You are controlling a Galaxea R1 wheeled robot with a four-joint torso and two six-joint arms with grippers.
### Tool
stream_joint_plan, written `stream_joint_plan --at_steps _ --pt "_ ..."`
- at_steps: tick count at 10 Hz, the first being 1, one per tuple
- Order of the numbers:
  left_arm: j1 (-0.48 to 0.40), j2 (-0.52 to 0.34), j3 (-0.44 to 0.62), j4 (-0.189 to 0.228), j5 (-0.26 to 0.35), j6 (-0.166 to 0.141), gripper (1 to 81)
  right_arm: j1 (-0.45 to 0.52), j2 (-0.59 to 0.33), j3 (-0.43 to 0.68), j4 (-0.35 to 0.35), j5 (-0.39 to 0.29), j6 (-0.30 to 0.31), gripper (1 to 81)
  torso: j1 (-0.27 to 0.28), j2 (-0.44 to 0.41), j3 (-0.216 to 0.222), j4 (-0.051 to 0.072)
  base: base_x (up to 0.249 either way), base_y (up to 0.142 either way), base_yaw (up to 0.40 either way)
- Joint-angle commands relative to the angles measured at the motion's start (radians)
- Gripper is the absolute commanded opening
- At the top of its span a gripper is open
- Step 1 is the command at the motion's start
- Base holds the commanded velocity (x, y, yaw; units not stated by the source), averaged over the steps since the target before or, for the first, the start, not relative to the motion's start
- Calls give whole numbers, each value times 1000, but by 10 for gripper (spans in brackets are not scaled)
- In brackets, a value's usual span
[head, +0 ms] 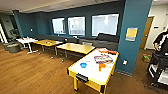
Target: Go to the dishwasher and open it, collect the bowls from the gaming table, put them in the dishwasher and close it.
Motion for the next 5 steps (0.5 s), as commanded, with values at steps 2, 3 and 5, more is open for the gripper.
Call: stream_joint_plan --at_steps 2,3,5 --pt "-53 0 1 -4 50 5 811 47 -2 -1 -1 -48 -4 811 0 0 0 0 193 39 0" --pt "-53 -2 1 -4 50 5 811 47 -1 -1 -1 -48 -4 811 0 0 0 0 195 0 0" --pt "-53 -2 1 -4 50 5 811 49 -1 -1 -1 -48 -4 811 0 0 0 0 197 0 0"
